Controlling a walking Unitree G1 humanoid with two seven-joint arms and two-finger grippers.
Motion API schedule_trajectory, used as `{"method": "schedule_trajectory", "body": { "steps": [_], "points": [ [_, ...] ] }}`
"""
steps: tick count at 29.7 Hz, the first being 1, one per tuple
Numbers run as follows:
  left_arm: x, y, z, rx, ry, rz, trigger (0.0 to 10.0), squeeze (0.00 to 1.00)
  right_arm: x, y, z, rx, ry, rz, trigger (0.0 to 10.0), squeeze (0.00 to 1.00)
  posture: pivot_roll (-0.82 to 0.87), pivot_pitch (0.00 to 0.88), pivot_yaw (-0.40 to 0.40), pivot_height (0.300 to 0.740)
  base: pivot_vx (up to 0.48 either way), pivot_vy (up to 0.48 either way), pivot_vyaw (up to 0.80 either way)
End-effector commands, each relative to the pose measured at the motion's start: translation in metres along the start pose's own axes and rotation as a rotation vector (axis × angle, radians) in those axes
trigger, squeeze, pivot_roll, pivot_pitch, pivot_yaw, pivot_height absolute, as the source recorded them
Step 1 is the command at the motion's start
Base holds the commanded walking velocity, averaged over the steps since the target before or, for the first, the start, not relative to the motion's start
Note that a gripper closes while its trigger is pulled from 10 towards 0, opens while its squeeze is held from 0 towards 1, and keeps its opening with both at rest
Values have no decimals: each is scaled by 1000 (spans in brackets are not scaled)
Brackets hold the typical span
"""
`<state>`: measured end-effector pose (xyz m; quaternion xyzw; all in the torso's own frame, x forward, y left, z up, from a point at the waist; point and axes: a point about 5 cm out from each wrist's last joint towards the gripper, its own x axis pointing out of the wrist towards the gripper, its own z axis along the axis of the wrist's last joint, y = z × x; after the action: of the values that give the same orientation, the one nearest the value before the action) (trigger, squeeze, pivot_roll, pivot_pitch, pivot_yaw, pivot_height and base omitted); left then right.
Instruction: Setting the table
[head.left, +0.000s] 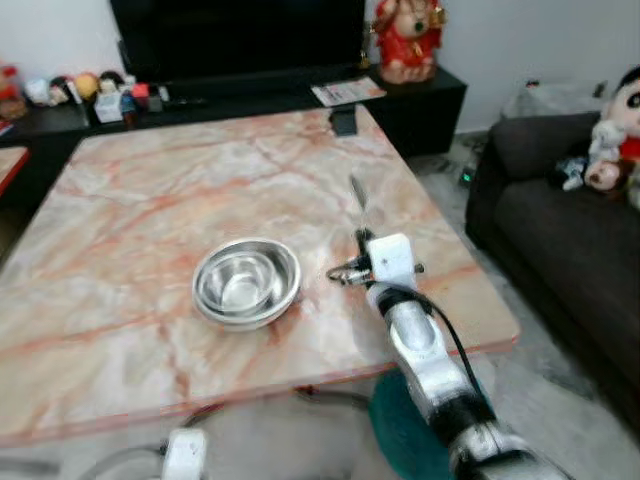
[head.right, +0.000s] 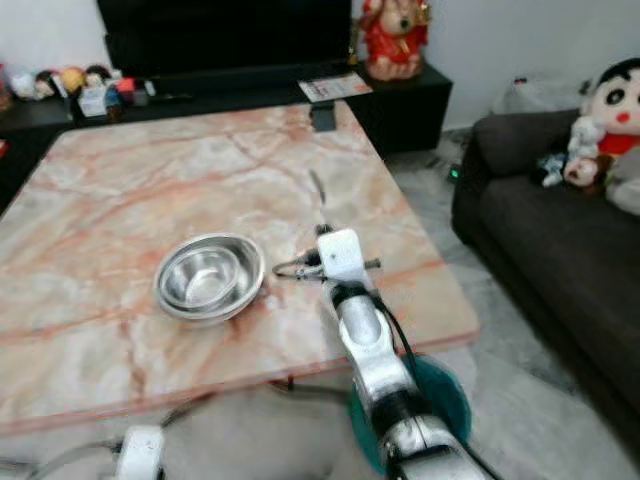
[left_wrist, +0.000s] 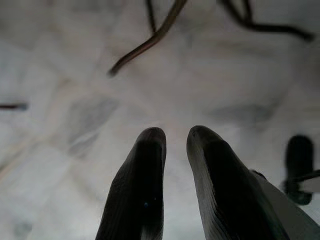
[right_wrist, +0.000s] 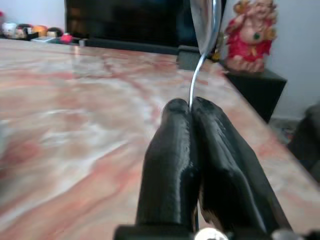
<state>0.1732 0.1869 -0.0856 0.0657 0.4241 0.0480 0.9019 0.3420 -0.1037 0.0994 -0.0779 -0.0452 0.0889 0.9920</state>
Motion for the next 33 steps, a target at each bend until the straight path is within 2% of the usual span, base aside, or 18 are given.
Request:
{"method": "schedule_trajectory", "body": {
  "steps": [1,8,12,18,19,22,26,29,31,33],
  "points": [
    [-1,13,-4,-4,13,34,10000,0,3,12,9,17,-32,28,10000,0,4,18,22,740,0,0,0],
    [-1,14,-6,-4,18,34,10000,0,0,15,6,53,-20,37,10000,0,6,24,25,740,0,0,0],
    [-2,15,-8,1,23,33,10000,0,-4,19,1,104,10,37,10000,0,5,22,28,740,0,0,0],
    [-2,16,-9,8,28,27,10000,0,-8,19,-7,177,81,17,10000,0,-1,18,35,740,0,0,0],
    [-2,17,-9,13,29,23,10000,0,-10,19,-10,205,125,22,10000,0,-5,16,38,740,0,0,0],
    [-2,16,-9,18,33,12,10000,0,-11,19,-12,271,149,18,10000,0,-4,15,39,740,0,0,0],
    [-2,15,-9,17,35,4,10000,0,-10,19,-13,283,183,26,10000,0,-5,14,40,740,0,0,0],
    [-2,15,-9,17,36,3,10000,0,-9,21,-14,292,228,57,10000,0,-4,18,40,740,0,0,0],
    [-2,15,-9,14,35,9,10000,0,-8,31,-14,305,274,169,10000,0,-2,23,40,740,0,0,0],
    [-2,15,-9,14,36,10,10000,0,-9,34,-13,303,290,212,10000,0,2,27,37,740,0,0,0]
  ]
}}
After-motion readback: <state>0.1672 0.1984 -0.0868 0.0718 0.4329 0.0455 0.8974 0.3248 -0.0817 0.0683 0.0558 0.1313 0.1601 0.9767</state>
